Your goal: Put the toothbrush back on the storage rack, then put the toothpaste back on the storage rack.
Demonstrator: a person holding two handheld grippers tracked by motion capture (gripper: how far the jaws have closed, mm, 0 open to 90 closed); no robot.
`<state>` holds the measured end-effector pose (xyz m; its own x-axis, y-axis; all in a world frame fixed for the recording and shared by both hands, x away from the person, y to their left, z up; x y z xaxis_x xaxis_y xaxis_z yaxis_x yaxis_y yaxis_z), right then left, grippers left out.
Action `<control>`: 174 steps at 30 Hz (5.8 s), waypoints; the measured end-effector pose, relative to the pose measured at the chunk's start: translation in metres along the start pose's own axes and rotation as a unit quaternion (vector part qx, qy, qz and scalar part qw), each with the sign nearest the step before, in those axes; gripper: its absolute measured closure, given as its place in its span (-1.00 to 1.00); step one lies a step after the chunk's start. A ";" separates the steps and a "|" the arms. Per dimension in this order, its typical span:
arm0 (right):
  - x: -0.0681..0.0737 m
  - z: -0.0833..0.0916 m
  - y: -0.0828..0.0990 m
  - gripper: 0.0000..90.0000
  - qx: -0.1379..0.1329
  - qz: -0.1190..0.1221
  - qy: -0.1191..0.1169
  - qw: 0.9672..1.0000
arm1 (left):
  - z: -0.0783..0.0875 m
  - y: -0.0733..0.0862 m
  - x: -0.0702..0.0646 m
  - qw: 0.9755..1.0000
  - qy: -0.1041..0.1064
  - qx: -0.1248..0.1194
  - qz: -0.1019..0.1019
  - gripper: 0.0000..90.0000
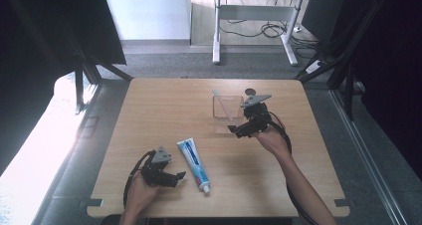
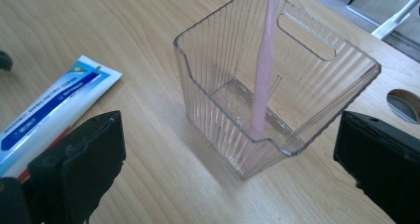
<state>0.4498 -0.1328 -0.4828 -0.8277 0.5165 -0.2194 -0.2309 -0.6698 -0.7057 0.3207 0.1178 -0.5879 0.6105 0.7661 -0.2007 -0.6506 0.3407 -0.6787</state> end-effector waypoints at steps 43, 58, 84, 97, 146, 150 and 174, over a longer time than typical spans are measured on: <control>0.034 0.052 0.073 -1.00 -0.005 -0.022 -0.008 1.000 | -0.002 -0.001 -0.002 1.000 0.010 -0.005 0.004 -0.71; 0.051 0.064 0.101 -1.00 0.001 -0.026 0.001 1.000 | -0.002 -0.001 -0.004 1.000 0.016 -0.007 0.017 -0.71; 0.070 0.051 0.152 -1.00 -0.003 -0.054 0.012 0.998 | -0.002 -0.001 -0.004 1.000 0.011 -0.002 0.010 -0.71; 0.066 0.053 0.164 -1.00 -0.006 -0.064 0.027 0.998 | 0.000 -0.003 -0.001 1.000 0.003 0.002 0.012 -0.69; 0.058 0.060 0.169 -0.97 -0.012 -0.064 0.048 0.997 | -0.013 -0.042 -0.065 0.997 0.056 0.035 -0.043 0.99; 0.060 0.059 0.168 -0.97 -0.012 -0.061 0.047 0.997 | -0.016 -0.044 -0.070 0.996 0.070 0.031 -0.039 0.99; 0.060 0.059 0.168 -0.95 -0.014 -0.061 0.045 0.997 | -0.036 -0.035 -0.088 0.994 0.073 0.073 -0.026 0.99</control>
<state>0.3308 -0.2459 -0.5747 -0.7453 0.6393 -0.1892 -0.3117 -0.5850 -0.7487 0.3061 0.0186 -0.5718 0.6973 0.6615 -0.2759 -0.6684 0.4612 -0.5836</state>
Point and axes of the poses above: each handheld gripper's, and its own axes: z roughly backward along the jaws, y roughly out of its underside, x roughly to its left, the point moved 8 cm from there along -z, roughly forward along the jaws, and after that the axes turned 12 degrees about z, right-handed, at the moved point
